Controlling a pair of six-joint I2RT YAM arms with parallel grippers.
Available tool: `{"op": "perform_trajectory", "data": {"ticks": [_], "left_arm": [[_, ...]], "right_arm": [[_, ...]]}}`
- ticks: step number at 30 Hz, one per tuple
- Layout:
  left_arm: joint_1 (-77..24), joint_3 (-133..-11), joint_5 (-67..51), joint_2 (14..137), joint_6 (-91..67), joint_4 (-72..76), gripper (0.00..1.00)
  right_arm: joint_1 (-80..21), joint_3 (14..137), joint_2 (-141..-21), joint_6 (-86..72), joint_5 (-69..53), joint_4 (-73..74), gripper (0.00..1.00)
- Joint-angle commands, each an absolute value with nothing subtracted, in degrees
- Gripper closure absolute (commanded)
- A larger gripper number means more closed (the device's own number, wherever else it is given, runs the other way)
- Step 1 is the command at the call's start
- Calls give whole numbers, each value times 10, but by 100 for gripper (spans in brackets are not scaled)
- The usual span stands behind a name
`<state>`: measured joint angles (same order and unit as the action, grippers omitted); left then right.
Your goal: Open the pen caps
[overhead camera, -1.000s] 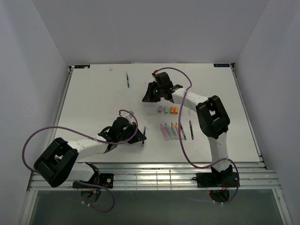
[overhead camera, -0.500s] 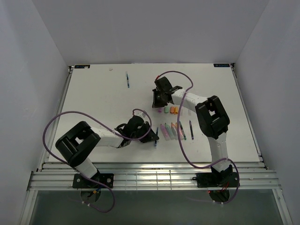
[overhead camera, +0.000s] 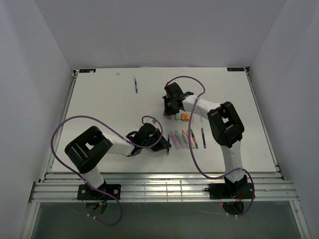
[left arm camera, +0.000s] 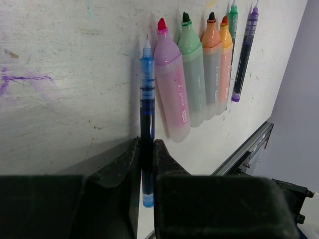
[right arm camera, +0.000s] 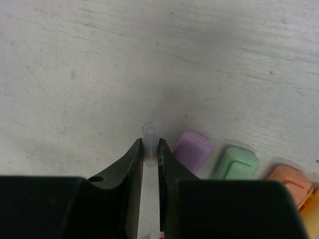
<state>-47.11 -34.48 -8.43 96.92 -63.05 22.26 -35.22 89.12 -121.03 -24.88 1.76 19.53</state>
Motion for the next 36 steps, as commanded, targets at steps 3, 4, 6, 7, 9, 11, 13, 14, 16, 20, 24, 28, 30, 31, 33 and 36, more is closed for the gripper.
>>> {"op": "perform_trajectory", "data": {"ticks": [3, 4, 6, 7, 9, 11, 13, 14, 16, 20, 24, 28, 30, 31, 33, 36], "left_arm": [[-474, -339, -67, 976, -643, 236, 89], [-474, -340, -67, 979, -644, 239, 88], [-474, -338, -66, 983, -648, 241, 83], [-474, -338, -65, 987, -649, 243, 82], [-474, -339, -64, 990, -651, 243, 76], [-474, -340, -65, 994, -652, 244, 72], [-474, -342, -63, 997, -652, 245, 66], [-474, -341, -63, 998, -653, 245, 64], [-475, -340, -63, 1001, -655, 245, 59], [-474, -334, -60, 1001, -659, 247, 53], [-474, -331, -57, 997, -657, 247, 50], [-474, -327, -54, 987, -650, 247, 49], [-474, -324, -49, 981, -644, 246, 49], [-474, -323, -47, 977, -641, 246, 49], [-473, -317, -40, 962, -633, 245, 48], [-470, -315, -28, 934, -621, 236, 46]], "right_arm": [[-352, 877, -1208, -240, 19, 188, 86], [-352, 877, -1208, -240, 18, 188, 85], [-352, 875, -1209, -240, 20, 188, 83], [-351, 875, -1209, -239, 20, 189, 82], [-351, 873, -1208, -240, 19, 189, 81], [-351, 872, -1208, -239, 21, 189, 78], [-351, 870, -1207, -239, 21, 188, 76], [-352, 870, -1207, -238, 21, 189, 75], [-352, 870, -1205, -237, 21, 189, 73], [-351, 871, -1203, -236, 19, 188, 70], [-351, 871, -1200, -233, 20, 185, 66], [-352, 871, -1187, -231, 25, 184, 62], [-352, 870, -1178, -229, 28, 183, 60], [-351, 870, -1173, -228, 31, 183, 60], [-352, 867, -1159, -223, 32, 182, 57], [-352, 865, -1135, -220, 35, 180, 55]]}}
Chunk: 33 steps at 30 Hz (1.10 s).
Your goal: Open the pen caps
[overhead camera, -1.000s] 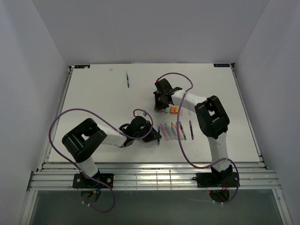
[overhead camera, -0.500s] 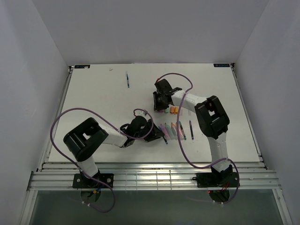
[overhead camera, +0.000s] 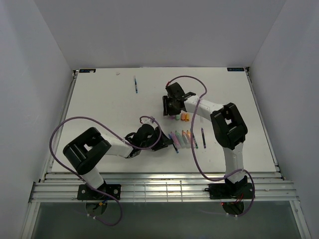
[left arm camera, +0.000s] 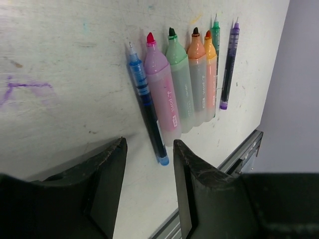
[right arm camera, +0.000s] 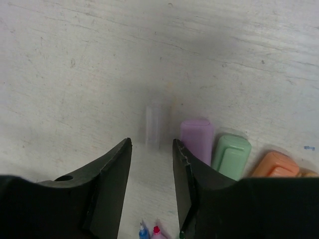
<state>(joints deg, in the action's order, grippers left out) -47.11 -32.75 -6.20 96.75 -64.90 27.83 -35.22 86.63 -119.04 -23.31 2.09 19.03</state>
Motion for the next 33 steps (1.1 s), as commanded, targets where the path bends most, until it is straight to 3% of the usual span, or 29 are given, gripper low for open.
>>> {"op": "perform_trajectory", "data": {"ticks": [1, 7, 15, 23, 33], "left_arm": [[-469, -315, -18, 926, -612, 224, 46], [-445, -331, 23, 861, -577, 161, 43], [-296, -470, -29, 855, -454, 39, 42], [-242, -756, 117, 984, -318, -131, 38], [-202, -908, 221, 1128, -193, -115, 37]], "right_arm": [[-352, 863, -1129, -219, 35, 180, 55], [-352, 855, -1073, -211, 20, 179, 53], [-351, 809, -981, -193, 27, 177, 51], [-339, 737, -934, -181, 19, 158, 50], [-315, 663, -923, -176, -11, 118, 50]]}}
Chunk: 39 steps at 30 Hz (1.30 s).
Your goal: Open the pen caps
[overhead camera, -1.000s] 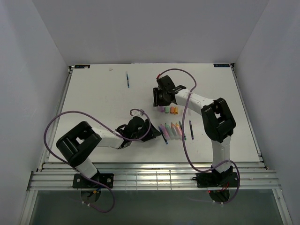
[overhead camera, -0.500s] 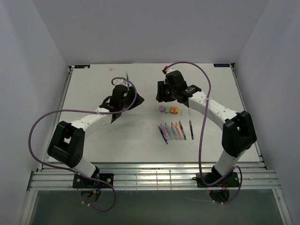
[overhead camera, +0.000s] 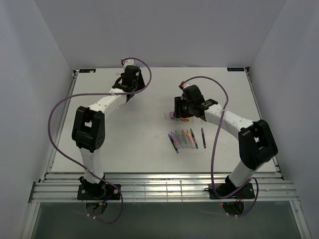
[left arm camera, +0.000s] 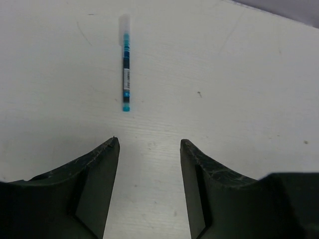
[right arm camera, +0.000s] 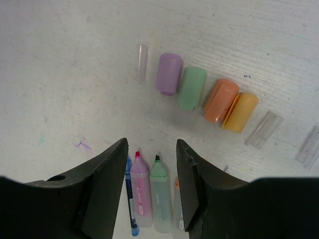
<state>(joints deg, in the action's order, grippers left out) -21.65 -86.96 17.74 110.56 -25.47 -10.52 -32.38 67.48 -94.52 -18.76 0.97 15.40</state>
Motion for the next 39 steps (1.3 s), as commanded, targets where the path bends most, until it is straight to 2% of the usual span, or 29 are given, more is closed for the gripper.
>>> {"op": "perform_trajectory", "data": {"ticks": [1, 5, 11, 17, 27, 34, 37, 39], "left_arm": [[-196, -914, 219, 1137, -174, -108, 37], [-189, -927, 214, 1179, -114, -38, 36], [-187, -1005, 235, 1274, -76, -23, 36], [-183, -998, 230, 1316, -57, 59, 35], [-173, -1055, 220, 1379, -70, 44, 35], [-164, -1059, 227, 1393, -93, 31, 40], [-158, -1056, 211, 1395, -104, 25, 47], [-156, -1057, 202, 1397, -106, 21, 55]], "right_arm": [[-311, 652, -924, -176, -16, 114, 50], [-305, 630, -931, -178, -30, 96, 50], [-299, 615, -952, -178, -47, 77, 50], [-299, 605, -969, -175, -52, 68, 50], [-296, 596, -962, -172, -59, 58, 50], [-294, 588, -955, -172, -62, 51, 50], [-294, 586, -954, -172, -64, 49, 50], [-294, 586, -952, -173, -64, 49, 50]]}}
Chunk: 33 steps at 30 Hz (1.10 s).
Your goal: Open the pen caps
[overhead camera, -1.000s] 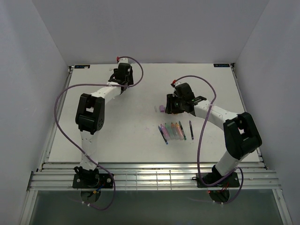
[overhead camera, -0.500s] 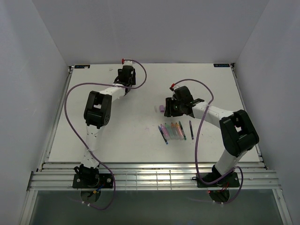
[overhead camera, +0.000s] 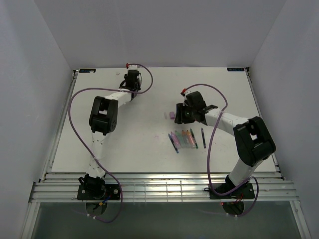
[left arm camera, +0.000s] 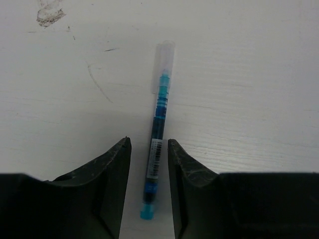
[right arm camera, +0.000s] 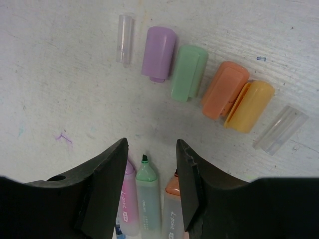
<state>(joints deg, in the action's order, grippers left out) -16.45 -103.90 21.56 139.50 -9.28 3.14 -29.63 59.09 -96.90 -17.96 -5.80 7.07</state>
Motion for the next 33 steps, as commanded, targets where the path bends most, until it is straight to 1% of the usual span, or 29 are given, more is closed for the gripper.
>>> {"op": "perform_trajectory", "data": {"ticks": [1, 5, 8, 11, 12, 13, 15, 16, 21, 25, 28, 29, 31, 33], "left_arm": [[-156, -1061, 201, 1399, -107, 15, 57], [-155, -1069, 187, 1411, -112, 4, 62], [-155, -1073, 179, 1419, -117, -6, 63], [-152, -1079, 171, 1425, -124, -26, 67], [-150, -1081, 168, 1427, -127, -30, 70], [-149, -1080, 160, 1427, -127, -34, 76], [-147, -1078, 159, 1427, -135, -38, 82], [-146, -1077, 159, 1426, -138, -41, 87], [-143, -1064, 152, 1395, -160, -47, 99], [-142, -1050, 128, 1331, -181, -68, 100], [-142, -1022, 88, 1282, -213, -76, 100], [-143, -991, 77, 1243, -224, -76, 100], [-142, -952, 44, 1203, -261, -73, 100], [-142, -883, 4, 1143, -285, -60, 100]], "right_arm": [[-294, 585, -948, -173, -64, 48, 50], [-294, 582, -939, -173, -62, 49, 50], [-293, 579, -934, -174, -61, 48, 50], [-293, 576, -930, -174, -62, 49, 50], [-291, 575, -928, -174, -61, 49, 50], [-292, 574, -926, -174, -60, 49, 50], [-291, 573, -924, -174, -60, 49, 50], [-290, 573, -923, -174, -60, 49, 50], [-290, 575, -919, -176, -65, 48, 50], [-287, 587, -914, -188, -91, 48, 50], [-287, 592, -901, -199, -115, 49, 50], [-287, 593, -898, -206, -133, 48, 50], [-287, 592, -888, -214, -154, 48, 50], [-287, 585, -873, -231, -187, 33, 50]]}}
